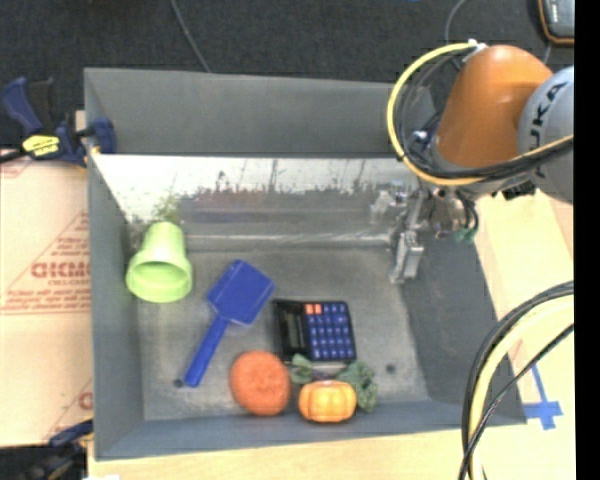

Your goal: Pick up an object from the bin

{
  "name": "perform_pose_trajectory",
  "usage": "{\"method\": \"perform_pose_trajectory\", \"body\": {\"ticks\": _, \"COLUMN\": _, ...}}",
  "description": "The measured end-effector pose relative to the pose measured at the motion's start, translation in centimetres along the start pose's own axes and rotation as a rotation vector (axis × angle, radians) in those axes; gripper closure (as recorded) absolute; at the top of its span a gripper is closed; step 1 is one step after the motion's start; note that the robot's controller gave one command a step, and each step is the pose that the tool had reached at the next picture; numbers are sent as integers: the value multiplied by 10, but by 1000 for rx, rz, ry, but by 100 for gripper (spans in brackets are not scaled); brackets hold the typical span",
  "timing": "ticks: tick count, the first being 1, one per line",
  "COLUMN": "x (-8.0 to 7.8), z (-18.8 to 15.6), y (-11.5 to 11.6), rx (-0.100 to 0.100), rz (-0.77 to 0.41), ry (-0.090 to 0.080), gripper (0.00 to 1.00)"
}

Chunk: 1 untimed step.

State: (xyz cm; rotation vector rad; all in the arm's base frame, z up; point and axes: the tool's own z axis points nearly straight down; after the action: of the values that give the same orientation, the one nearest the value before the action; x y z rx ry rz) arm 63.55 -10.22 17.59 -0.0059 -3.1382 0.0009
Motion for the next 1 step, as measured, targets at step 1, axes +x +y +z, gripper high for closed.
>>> {"method": "perform_pose_trajectory", "body": {"ticks": 1, "x": -2, "z": -5, "y": 0, "rx": 1, "rz": -3, "ry": -8, "gripper": 0}}
